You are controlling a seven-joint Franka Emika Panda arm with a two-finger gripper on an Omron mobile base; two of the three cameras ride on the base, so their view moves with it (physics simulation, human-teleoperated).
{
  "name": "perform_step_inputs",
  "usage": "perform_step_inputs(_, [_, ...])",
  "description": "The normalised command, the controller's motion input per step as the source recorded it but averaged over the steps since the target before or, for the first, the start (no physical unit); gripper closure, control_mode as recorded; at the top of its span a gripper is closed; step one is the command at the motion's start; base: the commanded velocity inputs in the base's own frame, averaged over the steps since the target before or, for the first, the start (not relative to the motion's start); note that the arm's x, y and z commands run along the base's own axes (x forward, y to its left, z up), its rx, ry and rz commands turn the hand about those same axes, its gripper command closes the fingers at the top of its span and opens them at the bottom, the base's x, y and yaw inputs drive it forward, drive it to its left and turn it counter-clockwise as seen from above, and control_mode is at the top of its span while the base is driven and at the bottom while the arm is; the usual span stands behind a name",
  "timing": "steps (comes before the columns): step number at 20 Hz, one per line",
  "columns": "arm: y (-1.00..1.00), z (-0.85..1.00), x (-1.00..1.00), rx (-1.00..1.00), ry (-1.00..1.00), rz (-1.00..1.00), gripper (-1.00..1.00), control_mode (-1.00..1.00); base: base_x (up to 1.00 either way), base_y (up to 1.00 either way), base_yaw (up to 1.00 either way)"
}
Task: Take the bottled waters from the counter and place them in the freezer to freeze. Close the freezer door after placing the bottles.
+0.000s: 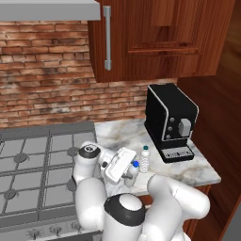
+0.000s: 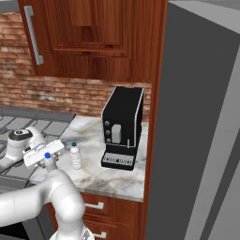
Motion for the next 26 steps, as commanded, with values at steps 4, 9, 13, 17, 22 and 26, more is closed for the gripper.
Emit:
perform_step_inputs(4, [0.00,0.58,-0.35,0.18,0.05,0.26,1.00,-1.00,0.00,0.00,0.00])
perform_step_inputs(9, [0.10,0.57,-0.49,0.10,0.06,0.46,1.00,-1.00,0.00,0.00,0.00])
perform_step_inputs(13, [0.22,0.41,-0.51,-0.02,0.00,0.58,1.00,-1.00,0.00,0.00,0.00])
perform_step_inputs(17, [0.14,0.62,-0.23,0.00,0.11,0.55,1.00,-1.00,0.00,0.00,0.00])
perform_step_inputs(22, [0.11,0.72,-0.22,0.01,0.16,0.53,1.00,-1.00,0.00,0.00,0.00])
perform_step_inputs(26, [0.11,0.29,-0.34,0.03,0.16,0.59,1.00,-1.00,0.00,0.00,0.00])
